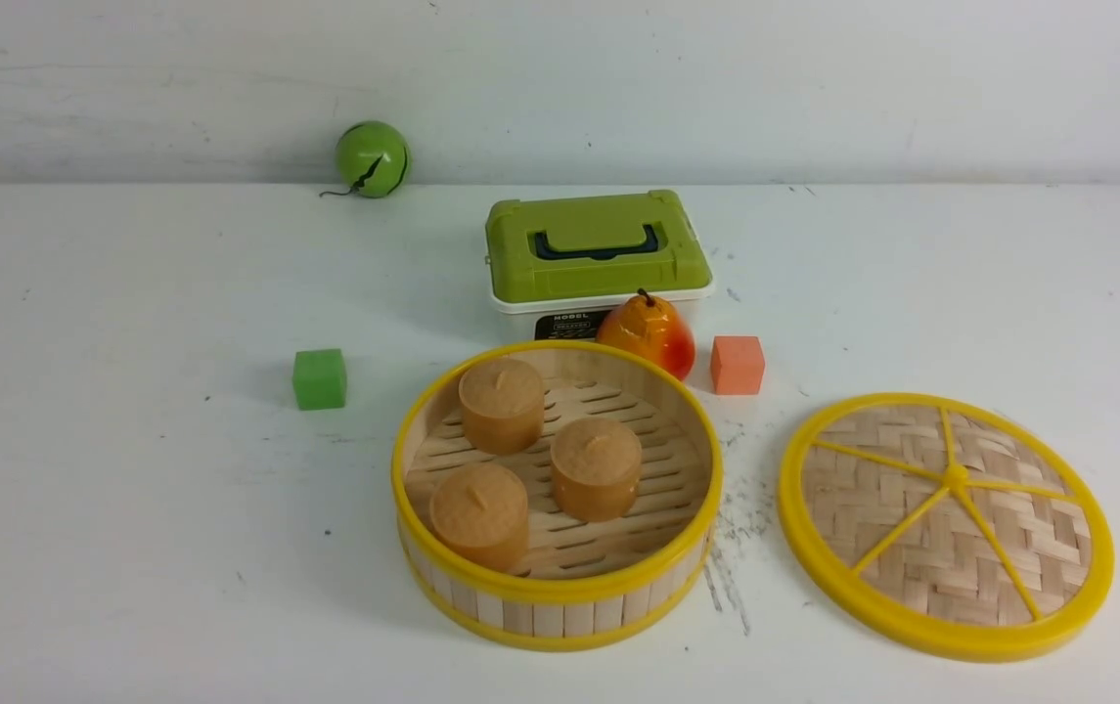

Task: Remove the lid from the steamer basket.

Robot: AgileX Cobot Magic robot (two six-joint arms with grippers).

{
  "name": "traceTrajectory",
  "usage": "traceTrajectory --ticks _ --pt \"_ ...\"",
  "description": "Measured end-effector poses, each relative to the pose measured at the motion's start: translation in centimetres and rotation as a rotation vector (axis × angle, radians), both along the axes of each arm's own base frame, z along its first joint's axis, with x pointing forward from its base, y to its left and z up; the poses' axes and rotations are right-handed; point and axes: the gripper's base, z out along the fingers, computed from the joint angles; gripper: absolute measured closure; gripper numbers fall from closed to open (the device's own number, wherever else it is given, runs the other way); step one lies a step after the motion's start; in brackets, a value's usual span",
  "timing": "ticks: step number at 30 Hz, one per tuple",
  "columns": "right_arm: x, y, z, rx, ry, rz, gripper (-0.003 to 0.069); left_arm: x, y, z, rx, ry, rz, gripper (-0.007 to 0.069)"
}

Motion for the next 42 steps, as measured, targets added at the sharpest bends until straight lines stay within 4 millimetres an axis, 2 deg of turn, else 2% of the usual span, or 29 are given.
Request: traceTrajectory --ticks 42 --pt "0.0 0.0 0.0 0.0 0.0 0.0 0.0658 0.0 0.0 0.0 0.0 0.0 0.0 0.0385"
